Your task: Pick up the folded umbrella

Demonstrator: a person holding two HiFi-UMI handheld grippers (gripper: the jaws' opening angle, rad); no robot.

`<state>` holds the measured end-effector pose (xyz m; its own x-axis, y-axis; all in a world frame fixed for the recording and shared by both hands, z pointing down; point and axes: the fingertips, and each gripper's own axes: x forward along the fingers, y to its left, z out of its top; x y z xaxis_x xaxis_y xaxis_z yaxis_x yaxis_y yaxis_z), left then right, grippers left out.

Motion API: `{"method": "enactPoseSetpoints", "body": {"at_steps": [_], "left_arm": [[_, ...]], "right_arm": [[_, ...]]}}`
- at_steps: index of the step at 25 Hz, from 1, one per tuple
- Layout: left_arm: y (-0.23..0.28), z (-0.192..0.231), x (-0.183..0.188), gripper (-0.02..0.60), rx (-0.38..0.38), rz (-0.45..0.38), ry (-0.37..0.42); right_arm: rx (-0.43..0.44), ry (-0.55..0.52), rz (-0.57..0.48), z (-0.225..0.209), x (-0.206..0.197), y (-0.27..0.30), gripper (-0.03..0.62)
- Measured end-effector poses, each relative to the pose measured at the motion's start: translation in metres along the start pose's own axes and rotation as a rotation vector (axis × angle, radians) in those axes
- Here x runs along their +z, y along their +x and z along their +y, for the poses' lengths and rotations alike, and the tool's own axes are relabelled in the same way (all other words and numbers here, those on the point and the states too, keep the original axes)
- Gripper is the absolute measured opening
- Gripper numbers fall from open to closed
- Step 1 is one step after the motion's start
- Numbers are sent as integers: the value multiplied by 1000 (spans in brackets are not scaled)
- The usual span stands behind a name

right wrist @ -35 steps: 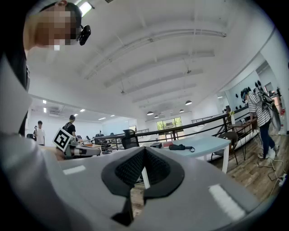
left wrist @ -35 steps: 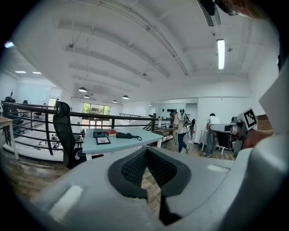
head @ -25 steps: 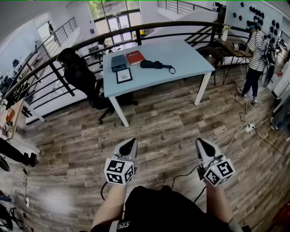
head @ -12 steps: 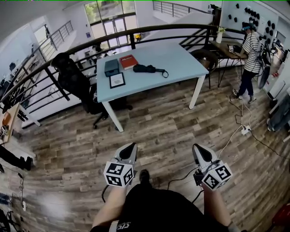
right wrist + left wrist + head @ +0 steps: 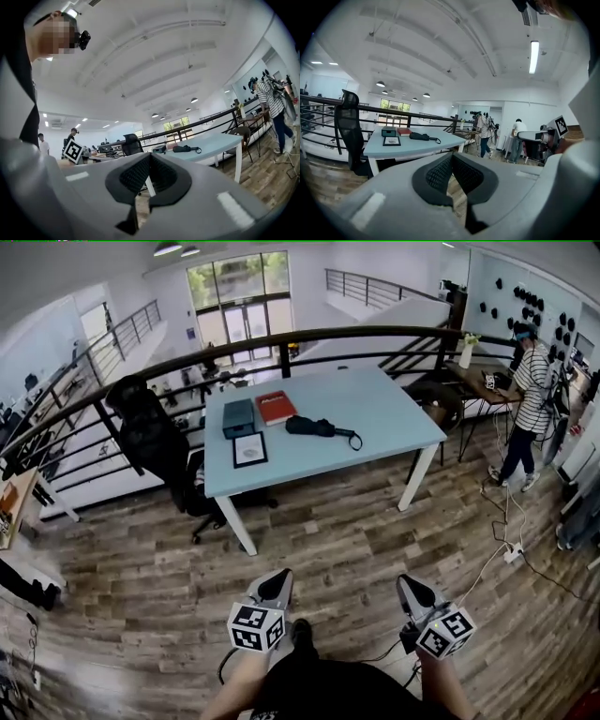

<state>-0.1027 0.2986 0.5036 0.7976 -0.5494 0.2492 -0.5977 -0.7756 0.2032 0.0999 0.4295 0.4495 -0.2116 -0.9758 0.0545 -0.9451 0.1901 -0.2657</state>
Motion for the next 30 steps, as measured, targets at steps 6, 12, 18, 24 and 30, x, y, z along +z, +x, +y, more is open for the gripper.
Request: {"method": "enactPoseSetpoints", "body": {"at_steps": [6,12,18,24,30], "left_arm": [[64,87,35,-1,8,18,-21],[120,162,79,0,-7,21,4],[165,197,93,0,-38,51,29],[217,221,77,-1,-40,119,-21],[297,250,98,0,1,128,-32]], "right_arm": [[25,-19,26,-24,18,115,0],[37,9,15,-41,29,221,0],[55,38,36,-52,20,275,0],[26,96,64,-105,8,314,0],[70,95,78,-179,22,382,0]]}}
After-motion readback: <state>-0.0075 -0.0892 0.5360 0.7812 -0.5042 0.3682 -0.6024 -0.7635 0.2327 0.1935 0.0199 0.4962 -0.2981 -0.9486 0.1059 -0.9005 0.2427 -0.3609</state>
